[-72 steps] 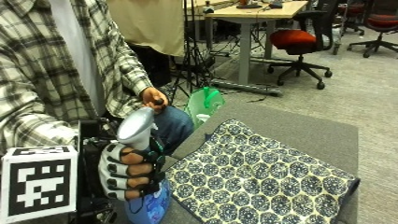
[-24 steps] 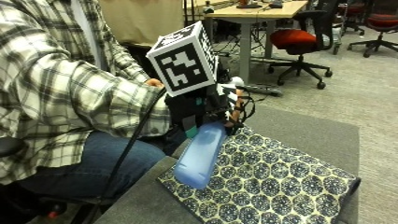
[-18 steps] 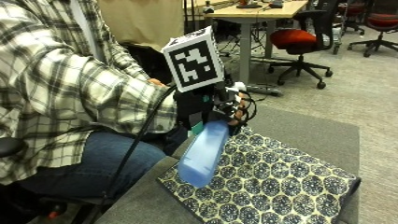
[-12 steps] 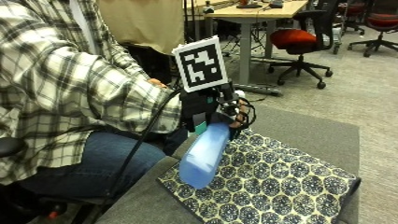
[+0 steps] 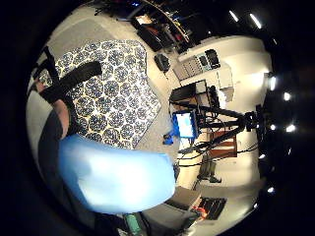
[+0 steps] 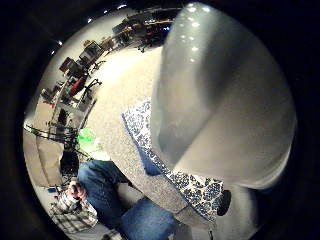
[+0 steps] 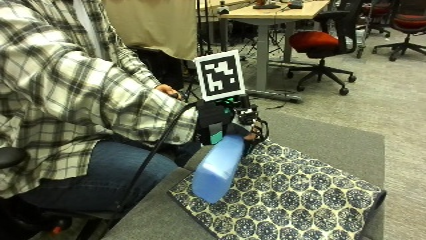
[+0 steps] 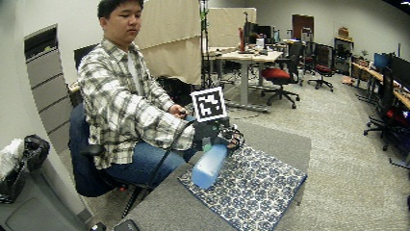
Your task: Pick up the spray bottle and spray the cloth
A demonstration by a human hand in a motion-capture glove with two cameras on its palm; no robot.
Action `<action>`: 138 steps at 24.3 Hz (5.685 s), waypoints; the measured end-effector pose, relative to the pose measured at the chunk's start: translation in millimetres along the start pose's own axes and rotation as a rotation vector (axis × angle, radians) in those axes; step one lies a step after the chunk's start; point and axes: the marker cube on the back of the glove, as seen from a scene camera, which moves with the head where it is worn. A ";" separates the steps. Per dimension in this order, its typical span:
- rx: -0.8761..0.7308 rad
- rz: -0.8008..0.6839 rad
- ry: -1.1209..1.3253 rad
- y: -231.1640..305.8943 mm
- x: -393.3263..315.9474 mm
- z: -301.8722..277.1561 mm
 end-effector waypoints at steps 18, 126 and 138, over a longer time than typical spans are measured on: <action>0.192 0.230 -0.385 8.0 32.1 -41.0; -0.187 0.382 -0.332 337.8 -15.8 -22.8; -0.061 0.556 -0.376 476.0 -17.1 -40.0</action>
